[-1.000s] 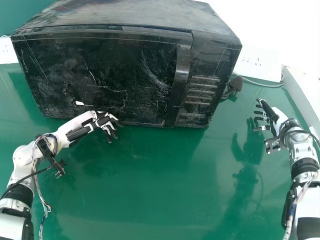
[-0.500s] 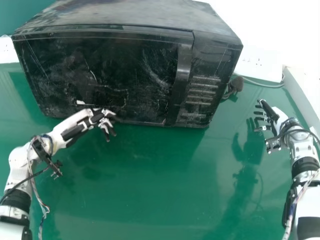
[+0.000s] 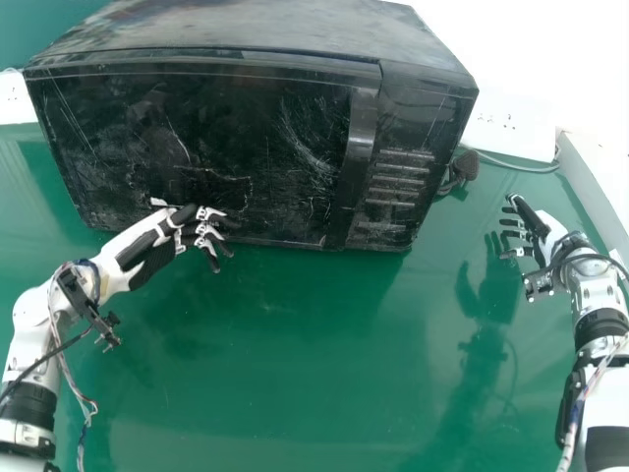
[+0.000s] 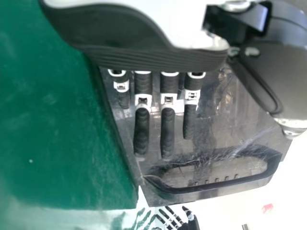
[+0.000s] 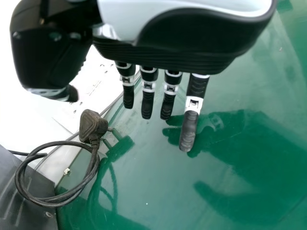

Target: Open the door of oven

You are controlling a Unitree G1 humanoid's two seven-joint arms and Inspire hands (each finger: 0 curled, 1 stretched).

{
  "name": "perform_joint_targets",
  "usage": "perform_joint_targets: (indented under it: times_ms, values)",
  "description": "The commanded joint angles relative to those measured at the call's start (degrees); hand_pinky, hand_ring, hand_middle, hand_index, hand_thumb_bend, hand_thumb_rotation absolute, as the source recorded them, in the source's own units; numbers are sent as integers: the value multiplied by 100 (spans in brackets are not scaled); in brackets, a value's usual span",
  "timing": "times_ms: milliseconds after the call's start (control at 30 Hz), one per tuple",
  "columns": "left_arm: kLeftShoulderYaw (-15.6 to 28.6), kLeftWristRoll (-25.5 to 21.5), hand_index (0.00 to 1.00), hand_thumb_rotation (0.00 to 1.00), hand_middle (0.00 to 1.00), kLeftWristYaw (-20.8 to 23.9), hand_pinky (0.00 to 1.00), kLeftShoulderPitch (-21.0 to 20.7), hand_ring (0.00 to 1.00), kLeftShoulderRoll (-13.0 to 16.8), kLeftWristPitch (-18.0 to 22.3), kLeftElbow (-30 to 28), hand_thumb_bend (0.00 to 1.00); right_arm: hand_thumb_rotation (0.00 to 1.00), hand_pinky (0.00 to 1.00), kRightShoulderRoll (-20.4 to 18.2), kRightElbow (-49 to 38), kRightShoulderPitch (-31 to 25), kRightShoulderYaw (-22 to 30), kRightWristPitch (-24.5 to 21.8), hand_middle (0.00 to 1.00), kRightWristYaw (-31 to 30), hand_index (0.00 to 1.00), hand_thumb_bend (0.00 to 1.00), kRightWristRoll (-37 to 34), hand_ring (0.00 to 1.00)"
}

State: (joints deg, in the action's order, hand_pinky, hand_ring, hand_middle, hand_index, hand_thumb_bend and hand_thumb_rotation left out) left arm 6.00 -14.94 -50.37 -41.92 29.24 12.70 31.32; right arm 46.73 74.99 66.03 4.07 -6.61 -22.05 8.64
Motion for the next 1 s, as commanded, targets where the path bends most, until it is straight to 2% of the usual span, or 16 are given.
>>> perform_joint_targets:
  times_ms: [0,33,100,167,367,433,467,600,700,733,767,800,900,967]
  values:
    - [96,-162,73,73,56,-41,30,158,43,-14,-148,-195,92,65,69,-190,266,-445,-40,-379,89,-110,93,56,75,82]
    - [115,-209,73,73,56,-59,30,172,43,-24,-205,-236,93,63,68,-183,270,-456,-35,-370,89,-114,94,57,74,82]
    - [149,-323,73,70,58,-94,30,202,45,-46,-318,-316,94,66,68,-169,275,-471,-5,-348,89,-155,94,57,52,81]
    - [178,-440,73,70,60,-132,31,252,46,-56,-458,-447,94,62,67,-161,270,-464,-31,-330,89,-204,94,59,80,81]
    - [266,-735,73,68,64,-103,34,409,51,-94,-996,-918,97,67,74,-167,265,-437,-68,-379,89,-201,94,59,106,83]
    - [295,-841,72,66,64,-33,34,460,51,-137,-1209,-1108,97,57,74,-184,260,-444,10,-383,89,-108,96,58,29,84]
    - [309,-891,71,66,64,-23,34,474,51,-159,-1298,-1166,96,57,75,-184,260,-443,0,-395,89,-115,95,59,41,84]
    - [358,-1049,72,67,65,-93,34,504,51,-227,-1382,-1241,93,59,83,-171,265,-438,-62,-426,91,-184,96,62,98,88]
    - [388,-1186,72,67,66,-149,34,496,52,-296,-1457,-1257,90,56,79,-180,265,-459,-85,-383,90,-117,95,60,126,87]
    - [391,-1230,71,68,66,-184,34,490,52,-311,-1478,-1257,90,60,75,-167,266,-463,-106,-360,90,-189,95,61,141,86]
    - [395,-1275,71,68,67,-211,35,486,52,-322,-1521,-1262,90,61,75,-171,267,-465,-21,-385,90,-147,95,60,59,86]
    - [402,-1319,71,67,67,-228,35,488,53,-330,-1600,-1285,90,55,75,-171,269,-463,11,-413,89,-129,94,62,30,85]
    - [414,-1380,72,66,69,-269,36,534,55,-372,-1641,-1364,88,56,75,-177,257,-503,25,-319,88,-127,94,60,28,83]
    - [413,-1394,72,67,70,-255,37,603,55,-400,-1659,-1468,88,52,76,-206,238,-516,59,-305,88,-4,95,58,5,84]
